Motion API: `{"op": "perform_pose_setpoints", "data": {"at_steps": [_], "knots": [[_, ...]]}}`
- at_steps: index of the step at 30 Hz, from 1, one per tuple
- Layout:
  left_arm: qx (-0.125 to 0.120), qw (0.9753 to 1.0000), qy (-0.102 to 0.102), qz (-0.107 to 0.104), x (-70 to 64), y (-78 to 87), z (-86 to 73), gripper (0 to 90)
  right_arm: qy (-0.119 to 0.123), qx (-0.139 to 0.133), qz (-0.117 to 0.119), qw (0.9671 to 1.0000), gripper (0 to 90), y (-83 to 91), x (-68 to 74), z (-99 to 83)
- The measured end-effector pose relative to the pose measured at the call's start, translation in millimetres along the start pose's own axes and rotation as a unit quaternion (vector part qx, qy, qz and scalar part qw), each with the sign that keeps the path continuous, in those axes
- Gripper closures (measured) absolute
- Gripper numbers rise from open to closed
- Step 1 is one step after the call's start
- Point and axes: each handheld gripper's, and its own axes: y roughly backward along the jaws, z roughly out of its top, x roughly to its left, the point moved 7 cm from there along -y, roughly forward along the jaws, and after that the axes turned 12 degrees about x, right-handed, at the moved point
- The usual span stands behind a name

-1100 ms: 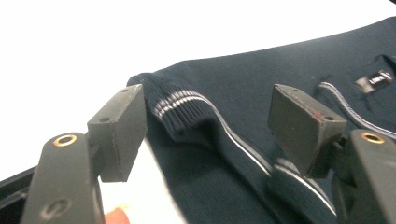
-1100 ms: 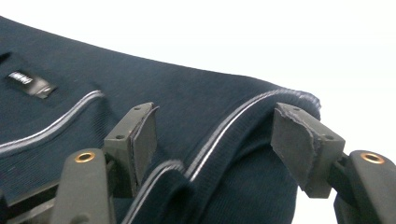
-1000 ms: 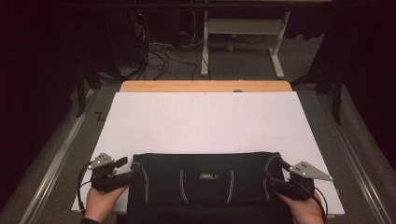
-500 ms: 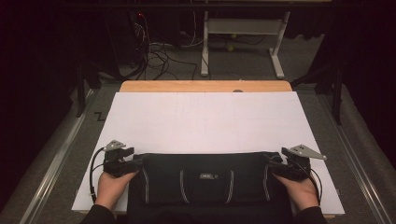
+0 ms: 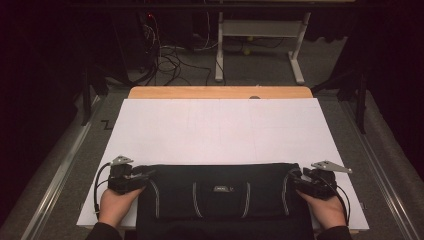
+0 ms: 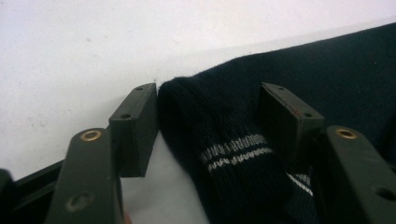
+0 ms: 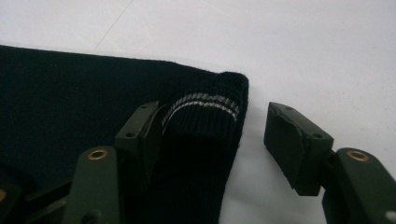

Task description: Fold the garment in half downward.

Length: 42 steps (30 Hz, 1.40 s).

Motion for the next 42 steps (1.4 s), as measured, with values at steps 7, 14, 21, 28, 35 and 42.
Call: {"op": "perform_pose_setpoints", "data": {"at_steps": [7, 14, 21, 28, 35, 42], "knots": [[0.011, 0.999, -0.037, 0.023, -11.1, -3.3, -3.3, 49.6, 0.006, 0.001, 0.01, 0.9999, 49.8, 0.1, 6.7, -2.2], [0.01, 0.999, -0.043, 0.012, -14.9, -4.1, -4.7, 58.7, 0.009, 0.002, 0.021, 0.9997, 57.7, -0.1, 9.6, -2.9], [0.009, 0.9989, -0.046, -0.003, -17.2, -4.7, -5.5, 65.5, 0.015, 0.005, 0.042, 0.999, 70.1, -0.8, 12.9, -3.0], [-0.005, 0.9989, -0.044, -0.017, -18.6, -2.5, -4.6, 68.6, 0.03, 0.001, 0.047, 0.9984, 77.1, -0.4, 15.4, -2.6], [-0.047, 0.9975, -0.051, -0.011, -23.0, 9.3, 1.2, 69.8, 0.047, -0.023, 0.028, 0.9982, 78.6, 5.4, 17.9, 0.7], [-0.069, 0.9962, -0.053, -0.005, -24.8, 14.9, 4.2, 70.0, 0.055, -0.055, 0.016, 0.9969, 78.8, 14.1, 19.0, 6.1]]}}
